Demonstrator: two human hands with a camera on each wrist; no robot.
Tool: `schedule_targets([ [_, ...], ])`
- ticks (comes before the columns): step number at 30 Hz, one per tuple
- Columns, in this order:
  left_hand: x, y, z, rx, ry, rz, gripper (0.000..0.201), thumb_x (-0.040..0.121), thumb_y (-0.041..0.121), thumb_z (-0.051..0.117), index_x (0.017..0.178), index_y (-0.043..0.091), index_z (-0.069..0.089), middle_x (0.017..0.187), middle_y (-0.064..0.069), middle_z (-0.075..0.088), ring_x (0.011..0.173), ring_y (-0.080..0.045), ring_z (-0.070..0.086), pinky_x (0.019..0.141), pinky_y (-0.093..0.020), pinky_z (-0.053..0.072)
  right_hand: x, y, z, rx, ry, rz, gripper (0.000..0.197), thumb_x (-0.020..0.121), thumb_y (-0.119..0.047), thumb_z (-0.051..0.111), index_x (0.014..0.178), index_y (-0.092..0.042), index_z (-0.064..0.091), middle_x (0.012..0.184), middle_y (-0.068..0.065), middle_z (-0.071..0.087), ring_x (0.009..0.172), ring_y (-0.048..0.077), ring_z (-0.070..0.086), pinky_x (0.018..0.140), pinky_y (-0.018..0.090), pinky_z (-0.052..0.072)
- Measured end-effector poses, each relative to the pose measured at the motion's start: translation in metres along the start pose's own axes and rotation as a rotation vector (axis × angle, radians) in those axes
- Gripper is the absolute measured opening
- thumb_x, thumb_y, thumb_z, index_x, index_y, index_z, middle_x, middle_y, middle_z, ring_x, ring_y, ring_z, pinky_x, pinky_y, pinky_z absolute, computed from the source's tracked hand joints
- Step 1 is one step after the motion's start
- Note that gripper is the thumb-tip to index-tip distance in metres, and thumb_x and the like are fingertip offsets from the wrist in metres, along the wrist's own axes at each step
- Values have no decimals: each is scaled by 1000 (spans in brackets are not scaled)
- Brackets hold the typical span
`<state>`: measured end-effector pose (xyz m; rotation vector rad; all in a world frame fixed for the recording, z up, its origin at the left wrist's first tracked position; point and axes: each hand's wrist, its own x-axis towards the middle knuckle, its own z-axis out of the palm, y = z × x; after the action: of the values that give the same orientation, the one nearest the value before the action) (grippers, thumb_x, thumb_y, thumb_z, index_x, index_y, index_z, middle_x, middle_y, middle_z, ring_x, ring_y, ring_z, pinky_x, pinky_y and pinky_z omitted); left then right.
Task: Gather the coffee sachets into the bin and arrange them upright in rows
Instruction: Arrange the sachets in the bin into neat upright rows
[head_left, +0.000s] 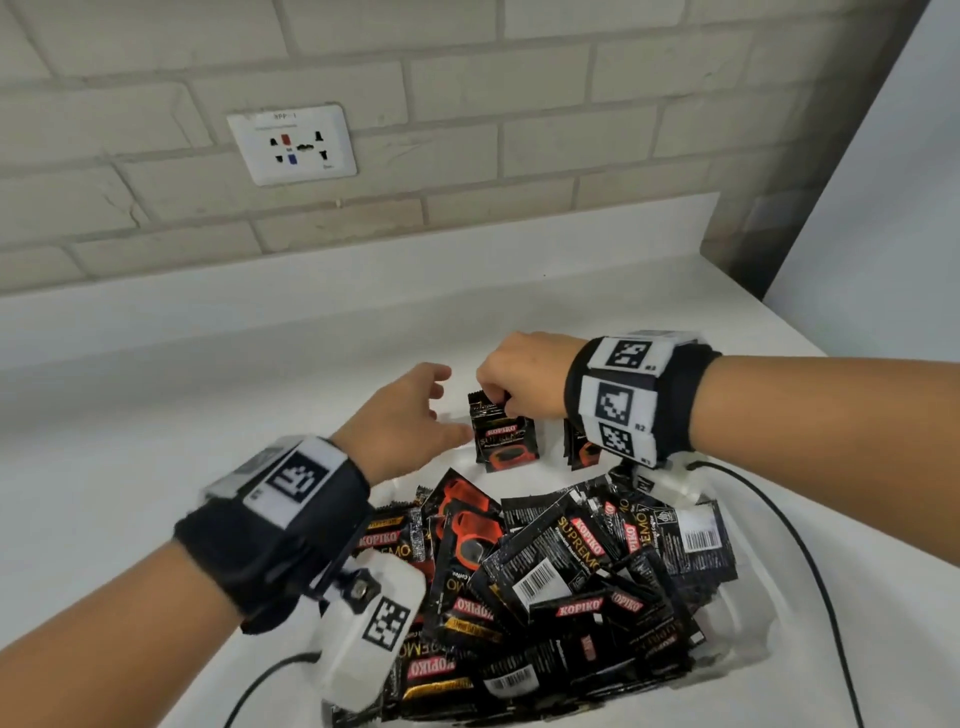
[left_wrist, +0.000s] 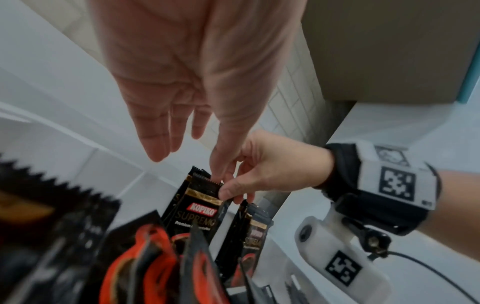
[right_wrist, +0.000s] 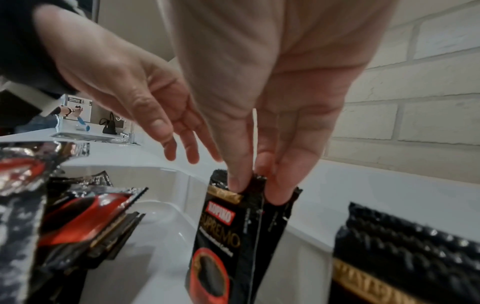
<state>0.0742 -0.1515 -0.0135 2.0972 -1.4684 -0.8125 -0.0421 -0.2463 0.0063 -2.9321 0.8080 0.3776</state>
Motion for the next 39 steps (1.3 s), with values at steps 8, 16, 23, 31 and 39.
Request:
schedule_targets([
  [8, 30, 12, 11, 271, -94, 24, 78, 82, 25, 71, 144, 13, 25, 138, -6, 46, 123, -20, 46, 88, -21, 35, 0, 5, 3, -78, -23, 6, 22, 89, -6, 52, 109, -8, 59, 109, 11, 60, 93, 27, 61, 66, 27, 41],
  [16, 47, 24, 20, 495, -141, 91, 77, 76, 25, 76, 138, 14, 32, 130, -5, 50, 113, -21, 53, 93, -31, 44, -7, 22, -10, 8, 16, -18, 44, 85, -17, 64, 125, -12, 48, 121, 5, 52, 109, 20, 51, 77, 25, 37],
  [23, 49, 28, 22, 567, -122, 100, 49, 82, 20, 69, 122, 9, 42, 115, -8, 57, 90, -19, 54, 72, -25, 41, -1, 18, 3, -164, -117, 6, 48, 78, -25, 72, 120, -15, 52, 105, 3, 62, 95, 22, 60, 70, 31, 46],
  [31, 47, 27, 20, 548, -118, 132, 31, 83, 15, 64, 112, 7, 57, 108, -10, 64, 96, -26, 61, 77, -28, 47, -2, 11, 3, -268, 14, -10, 12, 85, -12, 56, 96, -12, 62, 61, -4, 35, 54, 16, 40, 46, 21, 27],
  [39, 49, 25, 23, 524, -101, 114, 29, 81, 16, 64, 107, 9, 56, 100, -7, 62, 81, -21, 58, 69, -27, 45, -6, 15, -1, -266, 8, -11, 28, 83, -29, 64, 106, -15, 60, 92, -1, 62, 94, 21, 61, 85, 33, 46],
])
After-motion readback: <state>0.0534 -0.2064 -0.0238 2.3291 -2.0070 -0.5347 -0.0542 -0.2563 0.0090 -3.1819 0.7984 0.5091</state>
